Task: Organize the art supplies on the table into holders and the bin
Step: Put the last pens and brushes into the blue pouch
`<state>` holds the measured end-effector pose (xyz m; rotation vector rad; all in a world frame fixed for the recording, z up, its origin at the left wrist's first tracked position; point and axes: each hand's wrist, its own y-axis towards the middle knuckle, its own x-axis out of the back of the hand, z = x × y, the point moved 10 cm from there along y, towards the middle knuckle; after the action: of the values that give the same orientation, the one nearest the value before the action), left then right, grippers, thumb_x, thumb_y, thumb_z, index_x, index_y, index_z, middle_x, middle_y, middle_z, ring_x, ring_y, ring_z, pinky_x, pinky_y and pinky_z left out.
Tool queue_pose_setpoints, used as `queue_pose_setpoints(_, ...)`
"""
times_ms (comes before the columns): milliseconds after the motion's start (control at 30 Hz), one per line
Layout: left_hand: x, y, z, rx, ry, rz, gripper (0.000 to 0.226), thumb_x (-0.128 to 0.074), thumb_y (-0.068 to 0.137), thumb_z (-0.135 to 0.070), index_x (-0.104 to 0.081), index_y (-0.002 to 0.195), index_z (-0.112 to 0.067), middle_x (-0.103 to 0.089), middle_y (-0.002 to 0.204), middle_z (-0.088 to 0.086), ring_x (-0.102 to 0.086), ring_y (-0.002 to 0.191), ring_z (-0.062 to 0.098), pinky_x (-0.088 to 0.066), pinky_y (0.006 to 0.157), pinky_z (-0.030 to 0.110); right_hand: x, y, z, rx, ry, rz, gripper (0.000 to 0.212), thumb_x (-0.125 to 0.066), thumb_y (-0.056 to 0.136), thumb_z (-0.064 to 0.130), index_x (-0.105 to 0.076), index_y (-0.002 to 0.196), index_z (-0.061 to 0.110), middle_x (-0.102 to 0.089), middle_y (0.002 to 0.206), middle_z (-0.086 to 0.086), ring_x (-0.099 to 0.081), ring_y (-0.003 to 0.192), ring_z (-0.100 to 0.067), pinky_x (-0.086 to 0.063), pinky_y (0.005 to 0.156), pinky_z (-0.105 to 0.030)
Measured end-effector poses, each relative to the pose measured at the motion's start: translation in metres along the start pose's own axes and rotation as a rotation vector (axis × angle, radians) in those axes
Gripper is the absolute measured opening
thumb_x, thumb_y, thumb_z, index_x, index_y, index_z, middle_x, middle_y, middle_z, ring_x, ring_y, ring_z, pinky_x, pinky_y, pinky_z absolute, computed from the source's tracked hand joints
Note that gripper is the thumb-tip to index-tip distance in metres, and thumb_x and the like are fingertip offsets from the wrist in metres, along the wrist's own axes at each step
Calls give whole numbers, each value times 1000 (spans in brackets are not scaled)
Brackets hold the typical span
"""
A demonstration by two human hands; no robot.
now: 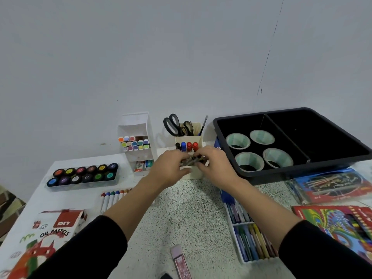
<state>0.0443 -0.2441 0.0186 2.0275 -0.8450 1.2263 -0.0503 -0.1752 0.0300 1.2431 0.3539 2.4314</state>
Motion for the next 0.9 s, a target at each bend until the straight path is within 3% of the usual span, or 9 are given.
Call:
queue_pose_setpoints(67,1,-2,-1,-6,-90,-35,23,-75,86,-34,-74,107,-24,-66,90,-5,-58,80,13,-49,74,34,0,-1,3,10,4,-18,21,-72,84,1,-73,102,13,-67,94,1,-56,82,-9,-41,73,-10)
queue_pose_setpoints(133,7,-3,2,17,-210,-90,18,-75,87,-29,-75,104,-21,-66,86,-8,-57,75,3,-47,71,27,1,-3,6,27,16,-36,21,-72,86,4,-69,103,17,-68,94,3,-57,84,-8,-43,74,-9)
queue_pose_setpoints(200,12,-6,3,22,-262,-111,17,-75,87,-26,-76,103,-18,-67,85,-8,-56,75,-4,-46,71,21,2,-4,9,48,-4,-41,20,-70,88,5,-68,102,19,-68,93,3,-56,87,-12,-45,76,-21)
queue_pose_setpoints(333,8,-12,7,11,-205,-91,18,-71,91,-29,-75,106,-19,-73,94,-5,-60,79,10,-46,72,27,-4,-4,4,39,-50,23,31,-62,85,-7,-72,96,20,-69,92,1,-51,94,-16,-45,79,-31)
queue_pose_setpoints(467,3,-18,11,36,-192,-74,27,-66,94,-36,-72,114,-19,-73,101,-3,-62,85,13,-49,75,34,-14,-9,-9,-38,-41,88,30,-63,89,7,-62,108,31,-66,102,-3,-57,98,-22,-52,85,-40)
queue_pose_setpoints(600,12,-33,15,56,-200,-130,49,-68,92,-40,-58,137,-24,-64,123,-4,-61,90,9,-48,84,30,0,-23,4,14,-45,-19,27,-65,90,13,-65,116,22,-63,115,6,-52,115,-13,-44,99,-31)
queue_pose_setpoints(733,26,-67,27,102,-234,-191,31,-68,92,-35,-61,122,-30,-60,105,-10,-60,79,2,-44,73,15,11,-46,22,12,-9,-74,19,-65,92,18,-67,111,21,-63,109,12,-53,107,-6,-41,95,-22)
queue_pose_setpoints(833,6,-102,39,170,-245,-24,8,-66,94,-34,-64,101,-35,-65,90,-14,-61,77,0,-47,68,15,-10,-74,38,1,94,117,8,-64,94,22,-69,101,22,-64,92,15,-59,84,-1,-53,80,-23)
queue_pose_setpoints(900,-14,-124,44,161,-179,88,5,-65,95,-33,-63,97,-37,-65,91,-16,-60,80,-1,-46,70,13,-37,-96,46,-24,69,354,15,-62,93,39,-67,92,25,-63,83,15,-60,75,-1,-57,72,-28)
